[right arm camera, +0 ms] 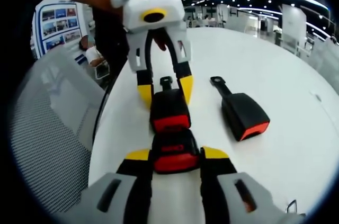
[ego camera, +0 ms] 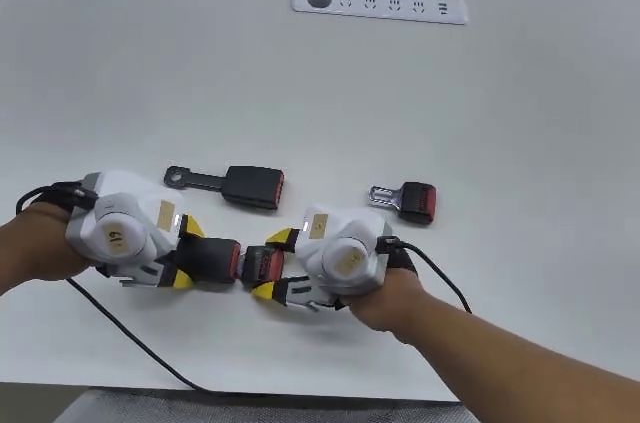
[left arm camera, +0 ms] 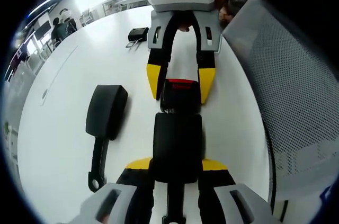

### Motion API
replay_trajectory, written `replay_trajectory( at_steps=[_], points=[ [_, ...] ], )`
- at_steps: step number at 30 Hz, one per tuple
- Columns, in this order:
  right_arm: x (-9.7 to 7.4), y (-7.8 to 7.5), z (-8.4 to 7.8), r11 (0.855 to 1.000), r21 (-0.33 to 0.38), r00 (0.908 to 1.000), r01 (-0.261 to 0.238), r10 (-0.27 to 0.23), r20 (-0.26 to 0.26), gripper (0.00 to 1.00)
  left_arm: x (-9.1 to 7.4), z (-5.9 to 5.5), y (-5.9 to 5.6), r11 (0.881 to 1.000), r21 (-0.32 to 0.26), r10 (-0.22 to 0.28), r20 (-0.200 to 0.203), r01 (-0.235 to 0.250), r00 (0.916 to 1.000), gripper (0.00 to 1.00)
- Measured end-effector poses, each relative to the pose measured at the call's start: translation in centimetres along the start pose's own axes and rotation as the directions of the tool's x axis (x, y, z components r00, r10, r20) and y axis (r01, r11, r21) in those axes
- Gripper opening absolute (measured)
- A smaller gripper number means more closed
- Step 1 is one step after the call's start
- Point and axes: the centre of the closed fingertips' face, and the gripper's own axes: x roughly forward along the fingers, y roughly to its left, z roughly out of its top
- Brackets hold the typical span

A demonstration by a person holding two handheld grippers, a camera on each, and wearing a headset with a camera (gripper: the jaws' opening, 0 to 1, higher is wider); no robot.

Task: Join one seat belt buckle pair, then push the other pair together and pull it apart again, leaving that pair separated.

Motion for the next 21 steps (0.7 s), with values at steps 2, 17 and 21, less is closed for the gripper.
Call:
replay_trajectory(
  at_steps=[2,17,21],
  points=[
    [0.00,0.00,-0.02,1.000,-0.004,1.0000,-0.002,0.002,0.003,0.35,-0.03,-0.05,-0.09,1.000,0.006,0.000,0.009,0.000,1.0000,0.32],
    [-0.37,0.17,0.06,1.000,-0.012,0.9987,-0.017,0.017,0.047,0.35,-0.49,0.24,-0.40,1.000,-0.020,-0.012,0.117,0.015,0.9930,0.33],
    [-0.48,0.19,0.11,1.000,-0.019,0.9981,-0.020,0.021,0.057,0.35,-0.54,0.36,-0.49,1.000,-0.007,-0.021,0.117,0.022,0.9930,0.32]
  ],
)
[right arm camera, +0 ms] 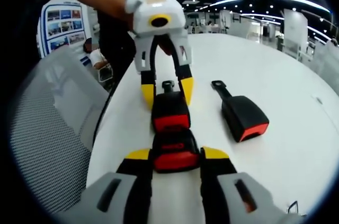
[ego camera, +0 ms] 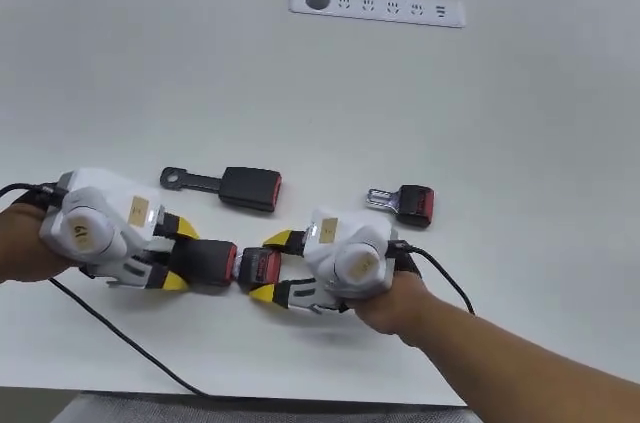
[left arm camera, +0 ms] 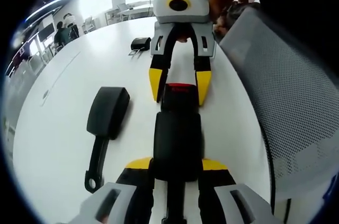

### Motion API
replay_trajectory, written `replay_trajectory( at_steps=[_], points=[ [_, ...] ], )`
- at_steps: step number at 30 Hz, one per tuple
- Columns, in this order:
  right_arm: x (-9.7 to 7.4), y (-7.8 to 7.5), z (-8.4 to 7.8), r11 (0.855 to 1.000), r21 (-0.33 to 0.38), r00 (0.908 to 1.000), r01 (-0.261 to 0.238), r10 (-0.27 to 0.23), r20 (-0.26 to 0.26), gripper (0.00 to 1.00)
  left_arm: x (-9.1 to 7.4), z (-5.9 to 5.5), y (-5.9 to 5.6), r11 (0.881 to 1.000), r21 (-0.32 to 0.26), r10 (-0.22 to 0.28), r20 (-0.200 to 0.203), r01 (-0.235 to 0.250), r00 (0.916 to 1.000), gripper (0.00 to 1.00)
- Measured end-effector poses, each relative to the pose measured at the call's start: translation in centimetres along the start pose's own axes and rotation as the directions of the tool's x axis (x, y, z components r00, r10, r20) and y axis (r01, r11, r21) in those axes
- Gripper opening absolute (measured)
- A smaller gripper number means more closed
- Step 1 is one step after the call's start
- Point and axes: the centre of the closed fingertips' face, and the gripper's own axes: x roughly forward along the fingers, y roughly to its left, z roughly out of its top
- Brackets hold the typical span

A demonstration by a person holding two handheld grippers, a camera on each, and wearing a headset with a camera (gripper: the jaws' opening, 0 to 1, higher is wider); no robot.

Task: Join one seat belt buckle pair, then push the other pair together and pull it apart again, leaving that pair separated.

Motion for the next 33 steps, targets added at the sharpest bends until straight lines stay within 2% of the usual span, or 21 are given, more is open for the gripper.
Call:
replay_trajectory(
  at_steps=[3,15,17,18,19,22,33],
  points=[
    [-0.03,-0.02,0.00,1.000,-0.002,1.0000,-0.002,0.002,0.009,0.35,-0.12,-0.03,0.03,1.000,-0.016,-0.002,0.021,0.002,0.9998,0.32],
    [-0.11,-0.10,-0.01,1.000,0.004,0.9994,0.003,-0.004,0.034,0.34,-0.10,-0.01,0.09,1.000,-0.009,-0.009,0.033,0.009,0.9994,0.32],
    [-0.13,-0.06,-0.05,0.998,-0.061,0.9998,0.013,-0.012,0.018,0.34,-0.10,0.00,0.03,1.000,-0.003,-0.010,0.032,0.011,0.9994,0.32],
    [-0.07,-0.02,-0.08,1.000,-0.004,0.9995,0.014,-0.013,0.028,0.34,-0.10,0.00,0.06,1.000,-0.006,-0.010,0.034,0.010,0.9994,0.32],
    [-0.08,-0.08,0.01,1.000,0.022,0.9988,0.013,-0.014,0.046,0.34,-0.11,-0.01,0.15,1.000,-0.012,-0.006,0.037,0.007,0.9993,0.32],
    [-0.05,-0.09,-0.08,1.000,-0.006,0.9991,0.018,-0.017,0.038,0.34,-0.09,-0.03,0.18,1.000,-0.008,-0.010,0.037,0.011,0.9992,0.32],
    [-0.09,-0.15,-0.10,1.000,0.009,0.9988,0.013,-0.013,0.048,0.34,0.00,-0.10,0.26,1.000,-0.003,-0.020,0.039,0.020,0.9990,0.32]
  ],
)
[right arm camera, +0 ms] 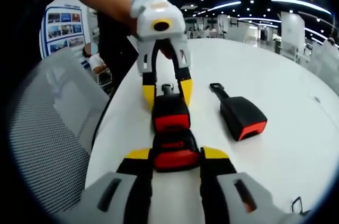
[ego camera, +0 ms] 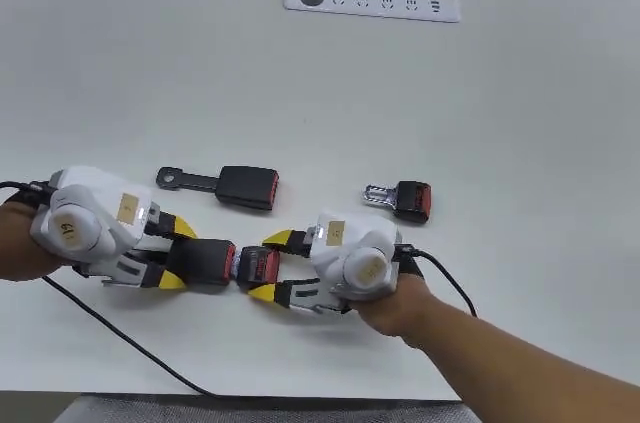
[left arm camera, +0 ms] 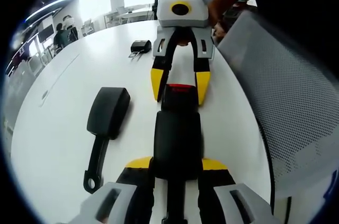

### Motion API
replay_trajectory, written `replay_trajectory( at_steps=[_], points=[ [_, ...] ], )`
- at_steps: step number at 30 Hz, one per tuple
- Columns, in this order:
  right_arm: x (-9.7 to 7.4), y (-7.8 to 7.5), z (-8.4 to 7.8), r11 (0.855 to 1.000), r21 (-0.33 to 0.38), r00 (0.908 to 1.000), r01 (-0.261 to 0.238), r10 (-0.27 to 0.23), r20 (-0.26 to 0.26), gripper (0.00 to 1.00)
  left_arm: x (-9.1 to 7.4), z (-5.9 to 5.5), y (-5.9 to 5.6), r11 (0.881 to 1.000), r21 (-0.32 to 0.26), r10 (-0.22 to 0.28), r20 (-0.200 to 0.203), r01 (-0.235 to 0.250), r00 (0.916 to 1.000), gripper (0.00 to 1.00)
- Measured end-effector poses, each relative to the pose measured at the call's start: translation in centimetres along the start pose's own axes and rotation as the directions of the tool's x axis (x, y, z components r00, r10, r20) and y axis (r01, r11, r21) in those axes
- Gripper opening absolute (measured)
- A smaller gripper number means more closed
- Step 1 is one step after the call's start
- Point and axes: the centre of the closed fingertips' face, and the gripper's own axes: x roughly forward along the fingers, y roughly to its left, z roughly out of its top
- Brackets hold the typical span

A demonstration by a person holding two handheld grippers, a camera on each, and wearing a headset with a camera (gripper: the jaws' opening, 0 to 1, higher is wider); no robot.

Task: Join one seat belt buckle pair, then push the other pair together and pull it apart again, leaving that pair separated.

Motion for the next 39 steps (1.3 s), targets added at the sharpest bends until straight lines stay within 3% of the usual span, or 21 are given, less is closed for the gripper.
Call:
replay_trajectory(
  at_steps=[11,14,16,18,22,24,25,27,28,29,33,36,39],
  points=[
    [0.0,0.0,0.1,1.000,0.020,0.9999,0.006,-0.006,0.015,0.34,0.0,-0.1,0.1,1.000,-0.003,-0.001,0.007,0.001,1.0000,0.32],
    [0.0,0.0,0.0,1.000,0.021,0.9997,0.011,-0.011,0.020,0.35,0.1,0.1,0.1,1.000,-0.004,0.002,-0.008,-0.002,1.0000,0.32],
    [0.1,-0.1,0.2,0.998,0.066,0.9996,-0.006,0.004,0.027,0.35,0.1,0.1,0.0,1.000,0.003,0.013,-0.014,-0.013,0.9998,0.33],
    [0.2,0.1,0.1,1.000,0.000,0.9999,-0.011,0.011,-0.013,0.36,0.1,0.1,0.0,1.000,-0.008,0.012,-0.013,-0.012,0.9998,0.33],
    [0.3,0.3,0.2,1.000,-0.013,0.9990,-0.002,0.002,-0.046,0.38,0.2,0.1,0.1,1.000,0.006,0.016,-0.062,-0.016,0.9979,0.34],
    [0.0,0.5,1.0,1.000,-0.008,0.9996,0.013,-0.013,-0.024,0.42,0.2,0.2,0.1,1.000,-0.025,0.016,-0.077,-0.017,0.9969,0.35],
    [-0.2,0.6,2.0,0.999,0.027,0.9995,0.022,-0.022,0.022,0.48,0.2,0.2,-0.3,0.998,-0.057,-0.003,-0.087,-0.001,0.9962,0.38],
    [-1.2,0.2,2.6,0.999,0.013,0.9978,0.047,-0.048,0.045,0.62,0.2,0.5,-0.5,0.999,-0.048,0.003,-0.101,-0.008,0.9949,0.44],
    [-1.6,0.1,2.5,0.998,0.011,0.9978,0.055,-0.056,0.037,0.64,-0.1,-0.2,-0.1,0.999,-0.035,0.028,-0.152,-0.033,0.9880,0.48],
    [-2.0,-0.2,2.4,0.998,0.015,0.9973,0.067,-0.068,0.027,0.65,-0.1,-0.2,0.0,0.999,-0.030,0.038,-0.165,-0.044,0.9856,0.51],
    [-4.9,-2.3,1.7,0.989,0.061,0.9903,0.136,-0.138,0.020,0.69,-0.8,1.7,0.4,0.995,-0.054,0.079,-0.109,-0.085,0.9909,0.66],
    [-7.3,-3.5,1.2,0.983,0.031,0.9832,0.181,-0.182,0.018,0.68,-1.9,2.7,1.7,0.985,-0.045,0.160,-0.085,-0.164,0.9835,0.83],
    [-9.8,-4.9,0.3,0.976,0.046,0.9771,0.212,-0.213,0.009,0.68,-2.9,3.6,2.9,0.977,-0.040,0.209,-0.038,-0.211,0.9772,0.83]
  ],
)
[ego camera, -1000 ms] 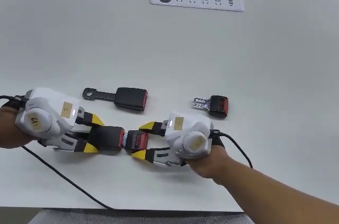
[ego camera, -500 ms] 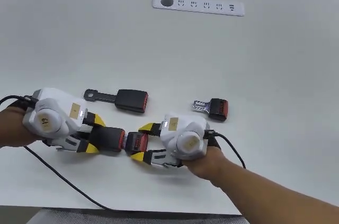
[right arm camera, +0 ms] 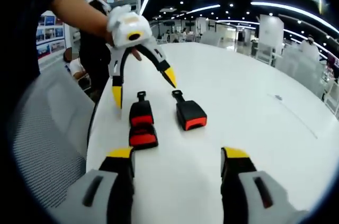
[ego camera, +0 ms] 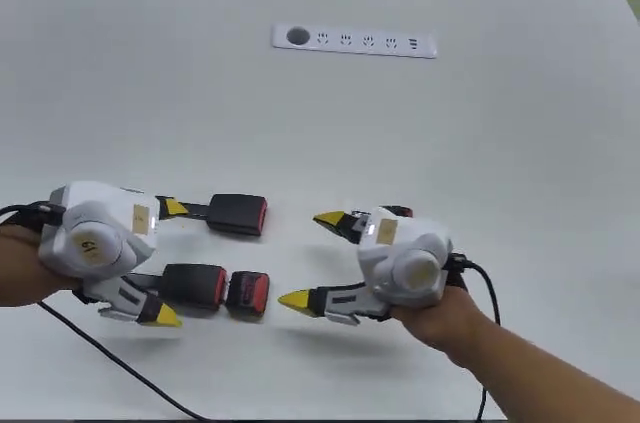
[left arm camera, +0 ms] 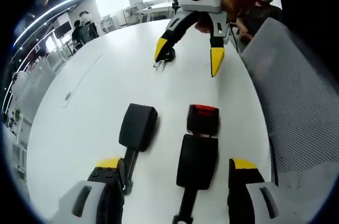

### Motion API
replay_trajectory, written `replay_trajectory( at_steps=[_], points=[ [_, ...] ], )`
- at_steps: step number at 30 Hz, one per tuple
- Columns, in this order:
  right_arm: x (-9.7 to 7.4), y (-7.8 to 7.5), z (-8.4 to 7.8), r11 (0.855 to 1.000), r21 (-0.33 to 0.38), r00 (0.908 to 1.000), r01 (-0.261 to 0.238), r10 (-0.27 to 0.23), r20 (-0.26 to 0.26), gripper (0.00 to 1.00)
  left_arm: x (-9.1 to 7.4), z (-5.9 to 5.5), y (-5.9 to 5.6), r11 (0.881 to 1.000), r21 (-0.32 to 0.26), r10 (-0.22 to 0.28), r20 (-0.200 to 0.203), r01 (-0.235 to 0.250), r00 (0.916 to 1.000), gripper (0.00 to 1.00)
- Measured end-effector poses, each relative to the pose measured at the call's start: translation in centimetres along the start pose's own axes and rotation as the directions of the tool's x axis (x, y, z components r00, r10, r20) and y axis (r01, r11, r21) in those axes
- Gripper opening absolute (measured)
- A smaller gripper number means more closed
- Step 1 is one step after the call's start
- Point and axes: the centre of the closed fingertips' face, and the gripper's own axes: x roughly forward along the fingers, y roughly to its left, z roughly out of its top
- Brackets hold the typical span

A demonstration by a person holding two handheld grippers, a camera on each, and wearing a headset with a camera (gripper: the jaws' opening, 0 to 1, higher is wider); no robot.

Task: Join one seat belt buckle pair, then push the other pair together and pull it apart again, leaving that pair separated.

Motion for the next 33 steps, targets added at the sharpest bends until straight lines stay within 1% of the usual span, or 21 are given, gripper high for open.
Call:
replay_trajectory(
  at_steps=[2,3,4,5,6,7,10,12,13,15,16,17,18,19,21,22,24,25,28,30,33],
  points=[
    [-1.5,-1.4,-0.6,1.000,0.022,0.9999,0.014,-0.014,0.001,0.66,-0.5,0.3,0.8,1.000,-0.007,0.019,0.002,-0.019,0.9998,0.81],
    [-2.4,-2.4,-0.7,0.998,0.053,0.9993,0.031,-0.032,0.018,0.65,-0.8,0.5,1.4,1.000,-0.005,0.030,0.007,-0.030,0.9995,0.81],
    [-3.0,-3.0,-0.9,0.997,0.058,0.9988,0.045,-0.046,0.017,0.66,-1.0,0.7,1.9,0.999,0.006,0.049,0.010,-0.049,0.9988,0.81],
    [-3.7,-4.0,-1.4,0.997,0.051,0.9981,0.061,-0.061,0.002,0.66,-1.2,0.8,2.6,0.998,0.020,0.066,0.010,-0.066,0.9978,0.81],
    [-4.0,-4.4,-1.6,0.997,0.050,0.9978,0.067,-0.067,-0.004,0.66,-1.5,1.0,3.2,0.998,0.016,0.068,0.010,-0.068,0.9976,0.80],
    [-4.6,-5.2,-2.1,0.996,0.050,0.9969,0.078,-0.077,-0.017,0.66,-1.7,1.2,3.6,0.997,0.012,0.070,0.015,-0.071,0.9974,0.80],
    [-5.9,-7.1,-3.0,0.995,0.045,0.9958,0.087,-0.086,-0.033,0.66,-2.1,1.8,5.5,0.996,0.021,0.091,0.024,-0.092,0.9956,0.79],
    [-6.3,-7.8,-3.5,0.995,0.051,0.9959,0.081,-0.078,-0.046,0.67,-2.0,2.0,6.1,0.996,0.022,0.088,0.037,-0.089,0.9954,0.78],
    [-6.5,-8.1,-3.8,0.996,0.058,0.9967,0.063,-0.060,-0.055,0.68,-1.8,2.0,6.4,0.997,0.001,0.079,0.038,-0.080,0.9961,0.78],
    [-6.8,-8.9,-4.5,0.997,0.036,0.9953,0.063,-0.060,-0.076,0.68,-1.3,1.9,7.1,0.997,0.002,0.078,0.034,-0.078,0.9963,0.78],
    [-6.9,-9.2,-4.9,0.997,0.037,0.9942,0.064,-0.061,-0.088,0.68,-1.0,1.9,7.4,0.997,-0.001,0.078,0.035,-0.078,0.9963,0.77],
    [-7.0,-9.7,-5.3,0.997,0.055,0.9940,0.060,-0.055,-0.094,0.68,-0.5,2.0,7.6,0.997,-0.019,0.069,0.045,-0.068,0.9966,0.77],
    [-7.0,-9.8,-5.5,0.996,0.073,0.9948,0.054,-0.047,-0.091,0.68,-0.2,1.9,7.7,0.998,-0.024,0.064,0.046,-0.063,0.9969,0.77],
    [-7.0,-9.9,-5.5,0.996,0.080,0.9952,0.049,-0.042,-0.089,0.69,0.4,1.7,7.8,0.998,-0.021,0.053,0.032,-0.053,0.9981,0.75],
    [-6.7,-10.0,-6.4,0.997,0.071,0.9935,0.036,-0.028,-0.110,0.69,1.1,1.5,7.9,0.999,-0.001,0.037,0.011,-0.037,0.9993,0.72],
    [-6.6,-10.1,-7.0,0.998,0.057,0.9905,0.027,-0.019,-0.136,0.69,1.5,1.6,7.9,1.000,0.002,0.025,0.011,-0.025,0.9996,0.72],
    [-6.2,-10.0,-7.4,0.998,0.060,0.9906,0.000,0.008,-0.136,0.67,2.5,1.5,7.9,1.000,0.012,0.004,-0.003,-0.004,1.0000,0.72],
    [-6.1,-9.9,-7.4,0.998,0.064,0.9904,-0.003,0.012,-0.137,0.67,3.0,1.3,8.0,1.000,0.020,-0.007,-0.014,0.008,0.9999,0.72],
    [-5.3,-10.1,-8.5,0.998,0.062,0.9849,-0.027,0.037,-0.169,0.67,4.2,1.0,7.9,0.999,0.017,-0.041,-0.032,0.041,0.9986,0.71],
    [-4.8,-10.0,-8.8,0.997,0.065,0.9816,-0.048,0.059,-0.182,0.65,4.9,0.9,7.8,0.998,0.030,-0.055,-0.035,0.056,0.9978,0.70],
    [-4.3,-9.5,-8.6,0.996,0.058,0.9794,-0.072,0.082,-0.185,0.62,5.5,1.0,7.5,0.996,0.031,-0.088,-0.029,0.089,0.9957,0.65]
  ],
)
